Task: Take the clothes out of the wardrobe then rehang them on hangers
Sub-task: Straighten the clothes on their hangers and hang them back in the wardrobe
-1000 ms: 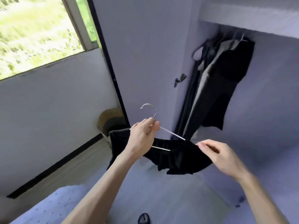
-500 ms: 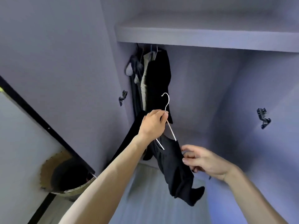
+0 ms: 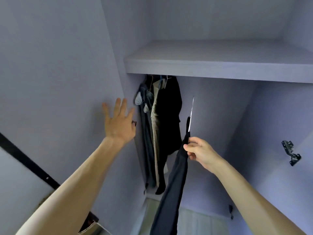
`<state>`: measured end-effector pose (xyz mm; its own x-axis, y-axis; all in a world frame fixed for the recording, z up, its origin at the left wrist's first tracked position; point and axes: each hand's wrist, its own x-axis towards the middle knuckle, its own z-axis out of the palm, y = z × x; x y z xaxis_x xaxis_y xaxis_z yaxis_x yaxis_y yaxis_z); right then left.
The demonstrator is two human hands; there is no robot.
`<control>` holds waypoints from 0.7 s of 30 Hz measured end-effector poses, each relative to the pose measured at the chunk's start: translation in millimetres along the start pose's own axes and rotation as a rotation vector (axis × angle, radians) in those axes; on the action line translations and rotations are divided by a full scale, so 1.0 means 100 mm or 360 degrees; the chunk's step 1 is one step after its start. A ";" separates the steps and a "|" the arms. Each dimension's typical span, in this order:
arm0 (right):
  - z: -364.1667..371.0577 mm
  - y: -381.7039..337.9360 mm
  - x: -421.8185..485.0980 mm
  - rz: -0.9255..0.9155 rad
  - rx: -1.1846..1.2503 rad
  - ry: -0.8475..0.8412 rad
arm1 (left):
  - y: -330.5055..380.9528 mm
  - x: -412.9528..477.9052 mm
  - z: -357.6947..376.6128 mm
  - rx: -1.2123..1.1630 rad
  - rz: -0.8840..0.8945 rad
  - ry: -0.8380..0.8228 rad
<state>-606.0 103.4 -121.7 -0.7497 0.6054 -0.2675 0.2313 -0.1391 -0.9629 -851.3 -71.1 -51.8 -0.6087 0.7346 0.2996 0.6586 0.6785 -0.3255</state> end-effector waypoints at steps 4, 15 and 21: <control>0.00 -0.26 0.53 -0.0093 -0.0113 0.0093 | -0.38 0.35 -0.07 0.0249 -0.0150 0.0289; -0.36 -1.04 2.07 -0.0314 -0.0289 0.0288 | -0.46 0.62 0.45 0.0560 -0.0377 0.0617; -0.41 -1.09 2.63 -0.0250 -0.0482 0.0311 | -0.48 0.67 0.54 0.0593 -0.0407 0.0673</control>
<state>-802.9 310.0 -85.4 -0.6649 0.7429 -0.0777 0.3175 0.1869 -0.9297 -947.6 -54.5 -64.0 -0.4488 0.5375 0.7139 0.2700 0.8431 -0.4650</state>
